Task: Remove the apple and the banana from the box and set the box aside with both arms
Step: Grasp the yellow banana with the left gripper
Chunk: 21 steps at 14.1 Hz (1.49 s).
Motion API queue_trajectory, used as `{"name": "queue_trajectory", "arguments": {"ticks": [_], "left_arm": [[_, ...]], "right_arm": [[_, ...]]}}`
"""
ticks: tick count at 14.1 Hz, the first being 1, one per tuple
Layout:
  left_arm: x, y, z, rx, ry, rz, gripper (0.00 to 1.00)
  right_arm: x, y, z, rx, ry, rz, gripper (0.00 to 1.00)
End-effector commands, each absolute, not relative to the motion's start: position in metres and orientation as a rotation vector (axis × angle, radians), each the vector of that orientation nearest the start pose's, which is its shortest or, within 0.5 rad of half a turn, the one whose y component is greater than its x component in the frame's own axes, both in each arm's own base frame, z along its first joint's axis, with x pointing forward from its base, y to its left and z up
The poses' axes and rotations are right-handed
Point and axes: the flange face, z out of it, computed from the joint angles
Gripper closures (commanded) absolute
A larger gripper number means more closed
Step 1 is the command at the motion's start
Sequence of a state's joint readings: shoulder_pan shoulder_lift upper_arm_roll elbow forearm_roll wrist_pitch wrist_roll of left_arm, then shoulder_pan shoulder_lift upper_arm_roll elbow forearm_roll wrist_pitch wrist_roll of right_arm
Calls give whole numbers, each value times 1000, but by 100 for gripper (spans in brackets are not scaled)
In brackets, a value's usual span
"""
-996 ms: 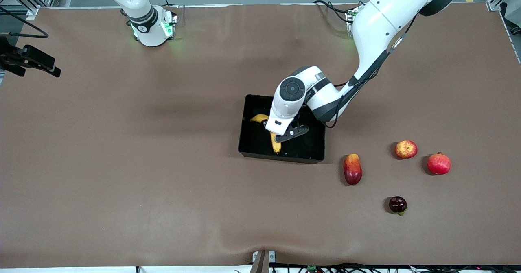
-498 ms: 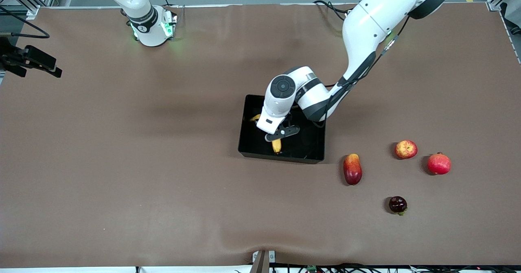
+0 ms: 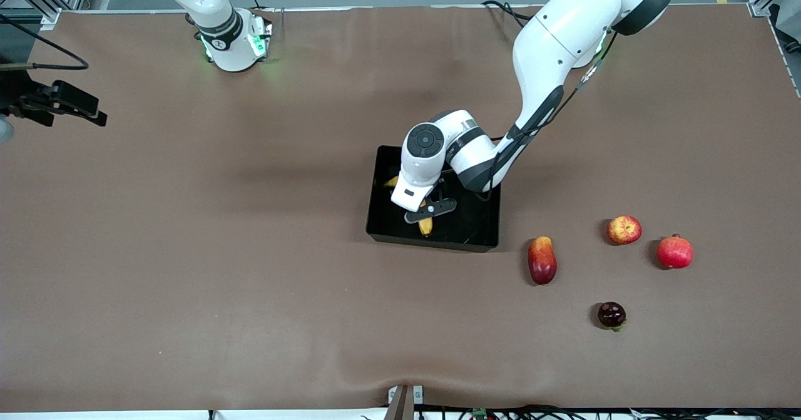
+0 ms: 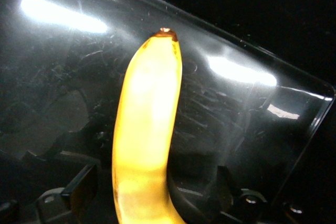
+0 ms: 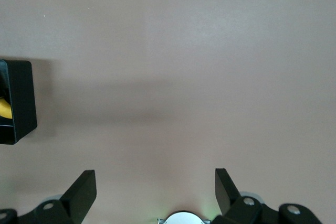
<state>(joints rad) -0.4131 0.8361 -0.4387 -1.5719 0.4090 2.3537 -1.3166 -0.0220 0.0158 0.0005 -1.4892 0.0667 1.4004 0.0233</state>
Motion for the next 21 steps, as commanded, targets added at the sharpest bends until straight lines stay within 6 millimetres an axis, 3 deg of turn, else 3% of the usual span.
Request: {"name": "queue_trajectory", "arguments": {"ticks": [1,4,10,11,12,13,14,15,18,21], "left_arm": [[500,-497,180,-3148,-498,-33,0],[497,-498,172,-3143,-500,-14,0],[485,-503,151,-3125,-500,28,2],[485,-502,148,-3118,-498,23,11],[486,-501,147,-3115,-502,20,27],[484,-503,148,-3114,-507,21,49],[484,-503,151,-3115,-524,20,81],[487,-503,158,-3118,-534,8,100],[498,-497,191,-3092,-557,-14,100],[505,-494,239,-3059,-568,-58,100]], "right_arm": [[547,2,641,-3048,56,151,0],[550,3,637,-3047,54,151,0],[560,33,628,-3046,168,142,0],[562,36,624,-3045,191,151,0],[563,38,622,-3043,215,160,0],[564,41,619,-3037,228,167,0],[566,43,616,-3027,246,176,0],[569,45,610,-3011,265,191,0],[575,55,600,-3006,263,209,0],[579,60,594,-3001,332,215,0]]}}
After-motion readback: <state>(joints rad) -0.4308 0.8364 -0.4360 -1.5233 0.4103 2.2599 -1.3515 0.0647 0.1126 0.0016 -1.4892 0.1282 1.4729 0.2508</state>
